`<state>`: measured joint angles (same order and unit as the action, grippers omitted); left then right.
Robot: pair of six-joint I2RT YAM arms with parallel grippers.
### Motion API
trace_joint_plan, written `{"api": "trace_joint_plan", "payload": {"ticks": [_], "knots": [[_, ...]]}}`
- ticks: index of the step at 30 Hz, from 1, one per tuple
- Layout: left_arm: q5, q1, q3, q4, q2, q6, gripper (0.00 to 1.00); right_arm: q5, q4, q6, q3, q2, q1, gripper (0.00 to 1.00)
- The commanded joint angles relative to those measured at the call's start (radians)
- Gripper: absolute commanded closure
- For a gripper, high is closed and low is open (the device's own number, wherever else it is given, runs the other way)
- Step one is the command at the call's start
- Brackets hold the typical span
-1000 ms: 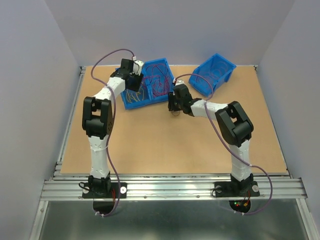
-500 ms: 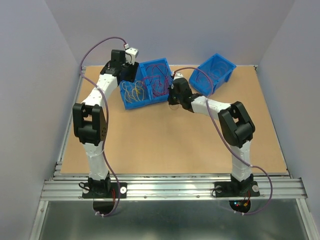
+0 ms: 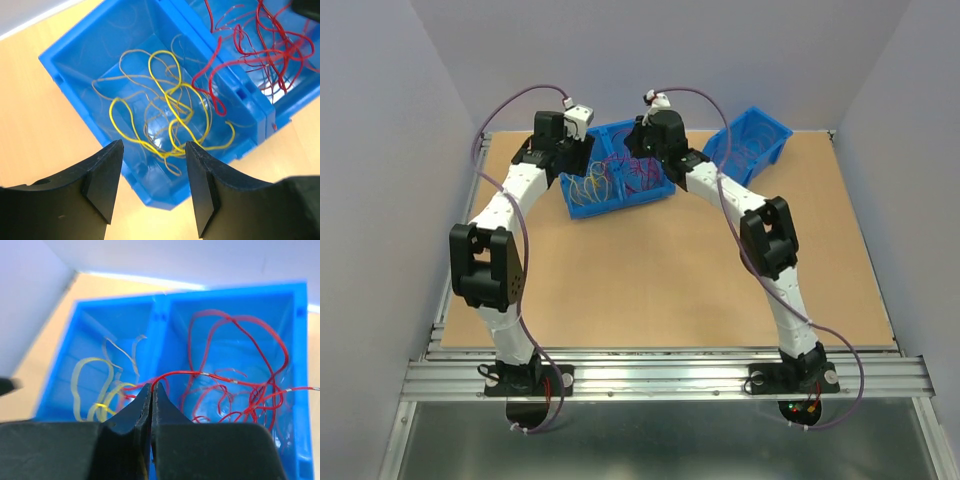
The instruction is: Untangle the cables
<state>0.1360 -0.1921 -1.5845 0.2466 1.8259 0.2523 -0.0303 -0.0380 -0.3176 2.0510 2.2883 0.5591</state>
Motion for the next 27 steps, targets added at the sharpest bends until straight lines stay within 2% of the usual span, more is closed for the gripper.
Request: {"api": "trace_joint_plan", "payload": {"ticks": [1,5,9,13,14,15,20,23,26,27], "knots": [[0.011,0.005,0.107,-0.085,-0.125,0.004,0.36,-0.008,0.021,-0.003,0.083,0.121,-0.01,0.99],[0.023,0.008,0.228,-0.141,-0.207,0.005,0.35,0.012,0.021,-0.011,0.078,0.172,-0.01,0.99],[0.031,0.006,0.277,-0.173,-0.244,0.001,0.35,0.026,0.027,-0.005,0.092,0.204,-0.008,0.99],[0.022,0.006,0.316,-0.217,-0.284,-0.005,0.34,0.075,0.035,0.02,0.094,0.174,-0.002,0.94],[0.019,0.008,0.323,-0.222,-0.287,-0.008,0.33,0.084,0.035,0.025,0.092,0.16,0.001,0.91],[0.02,0.006,0.33,-0.225,-0.292,-0.008,0.33,0.09,0.035,0.04,0.087,0.143,0.004,0.76],[-0.004,0.008,0.35,-0.242,-0.313,-0.015,0.27,0.194,0.065,0.097,0.043,0.028,0.041,0.55],[-0.013,0.02,0.397,-0.303,-0.355,-0.033,0.23,0.231,0.066,0.126,0.005,-0.027,0.064,0.31],[-0.009,0.039,0.438,-0.369,-0.422,-0.062,0.19,0.253,0.064,0.14,-0.037,-0.073,0.068,0.18],[-0.001,0.058,0.477,-0.389,-0.445,-0.071,0.17,0.257,0.063,0.147,-0.078,-0.111,0.071,0.1]]}}
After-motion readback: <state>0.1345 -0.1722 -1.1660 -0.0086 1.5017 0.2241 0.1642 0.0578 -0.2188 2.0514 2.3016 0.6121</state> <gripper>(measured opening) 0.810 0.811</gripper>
